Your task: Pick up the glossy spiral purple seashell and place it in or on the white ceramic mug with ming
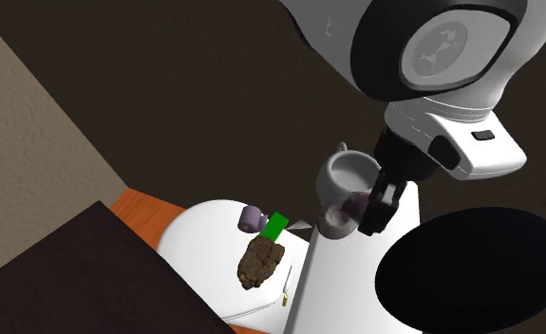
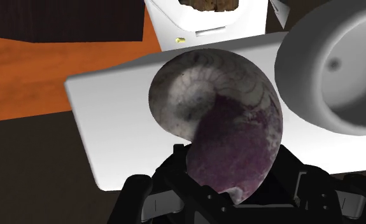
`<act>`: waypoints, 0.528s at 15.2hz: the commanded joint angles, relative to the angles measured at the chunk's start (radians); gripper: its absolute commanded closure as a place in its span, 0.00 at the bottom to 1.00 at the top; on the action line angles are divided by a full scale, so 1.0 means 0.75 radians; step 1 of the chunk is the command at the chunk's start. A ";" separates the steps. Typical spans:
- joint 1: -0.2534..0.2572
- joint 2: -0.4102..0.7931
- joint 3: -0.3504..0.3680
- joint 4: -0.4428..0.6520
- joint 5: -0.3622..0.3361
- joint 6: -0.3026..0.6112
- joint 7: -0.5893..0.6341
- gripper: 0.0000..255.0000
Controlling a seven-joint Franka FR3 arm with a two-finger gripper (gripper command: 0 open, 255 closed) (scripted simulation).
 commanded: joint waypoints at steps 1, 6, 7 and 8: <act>-0.021 0.064 0.035 0.108 0.032 -0.052 0.026 1.00; -0.099 0.254 0.121 0.441 0.102 -0.204 0.104 1.00; -0.118 0.295 0.138 0.519 0.115 -0.238 0.123 1.00; -0.139 0.338 0.154 0.601 0.126 -0.274 0.142 1.00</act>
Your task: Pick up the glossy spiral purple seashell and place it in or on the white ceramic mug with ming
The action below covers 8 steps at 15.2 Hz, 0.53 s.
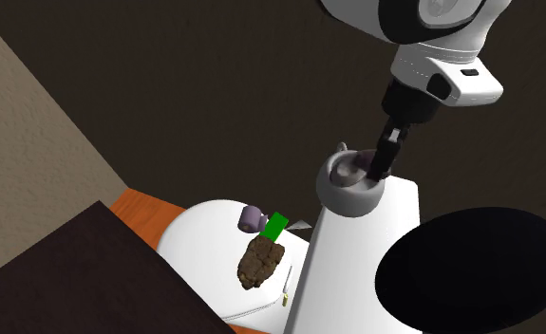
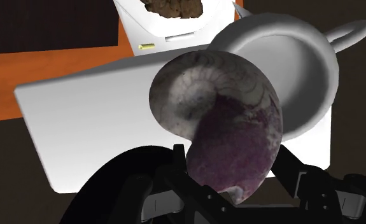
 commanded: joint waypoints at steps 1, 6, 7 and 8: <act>-0.043 0.087 0.033 0.166 0.024 -0.073 0.039 1.00; -0.209 0.370 0.120 0.745 0.076 -0.319 0.170 1.00; -0.206 0.374 0.121 0.732 0.078 -0.304 0.168 1.00; -0.203 0.378 0.123 0.720 0.080 -0.290 0.167 1.00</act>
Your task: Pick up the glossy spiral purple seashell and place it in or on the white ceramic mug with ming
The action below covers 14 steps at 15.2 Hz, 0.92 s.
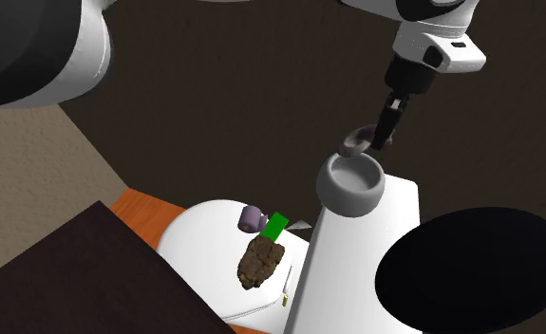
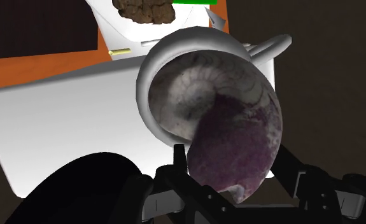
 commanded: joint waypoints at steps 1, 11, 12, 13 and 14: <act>-0.003 0.020 0.006 0.007 0.005 0.013 0.005 1.00; 0.010 0.083 0.026 -0.068 0.029 0.142 -0.006 1.00; 0.010 0.091 0.028 -0.072 0.032 0.154 -0.007 1.00; 0.009 0.101 0.032 -0.077 0.035 0.167 -0.007 1.00; 0.009 0.100 0.031 -0.077 0.035 0.167 -0.007 1.00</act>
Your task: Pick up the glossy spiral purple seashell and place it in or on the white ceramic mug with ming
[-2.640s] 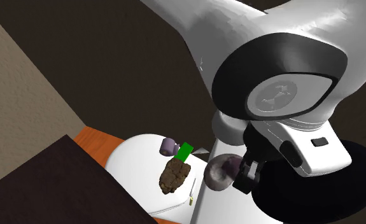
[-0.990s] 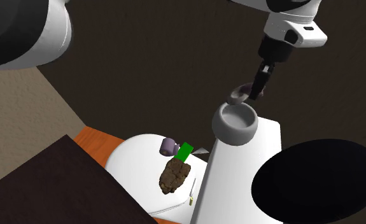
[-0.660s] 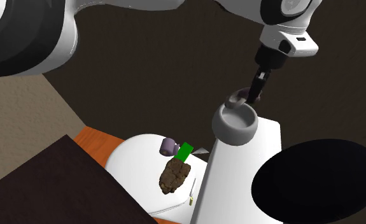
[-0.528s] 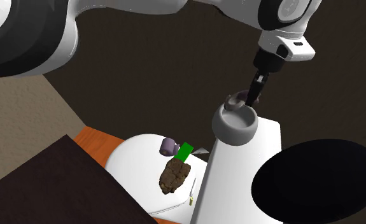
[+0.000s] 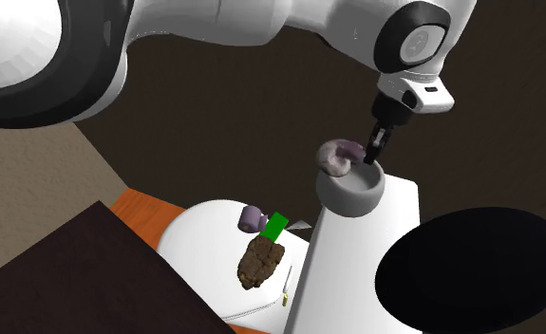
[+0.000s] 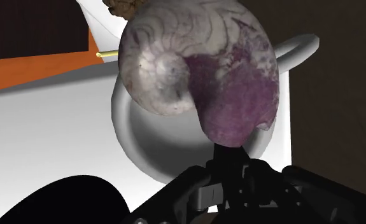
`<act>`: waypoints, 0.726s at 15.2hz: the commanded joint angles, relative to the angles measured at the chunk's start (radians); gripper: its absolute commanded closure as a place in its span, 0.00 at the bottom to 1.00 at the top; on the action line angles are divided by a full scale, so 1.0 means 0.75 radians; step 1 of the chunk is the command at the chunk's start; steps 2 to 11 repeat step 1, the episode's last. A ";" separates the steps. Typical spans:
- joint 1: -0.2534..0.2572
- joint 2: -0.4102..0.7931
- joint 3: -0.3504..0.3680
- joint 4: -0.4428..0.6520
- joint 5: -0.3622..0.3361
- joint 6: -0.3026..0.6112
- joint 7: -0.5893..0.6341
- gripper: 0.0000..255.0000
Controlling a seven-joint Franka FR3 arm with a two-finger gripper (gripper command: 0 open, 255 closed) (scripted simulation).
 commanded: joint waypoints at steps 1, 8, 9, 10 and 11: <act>-0.003 0.009 0.003 0.006 0.002 0.004 0.001 1.00; -0.003 0.009 0.003 0.006 0.002 0.004 0.001 1.00; -0.003 0.009 0.003 0.006 0.002 0.004 0.001 1.00; -0.003 0.009 0.003 0.006 0.002 0.004 0.001 1.00; -0.003 0.009 0.003 0.006 0.002 0.004 0.001 1.00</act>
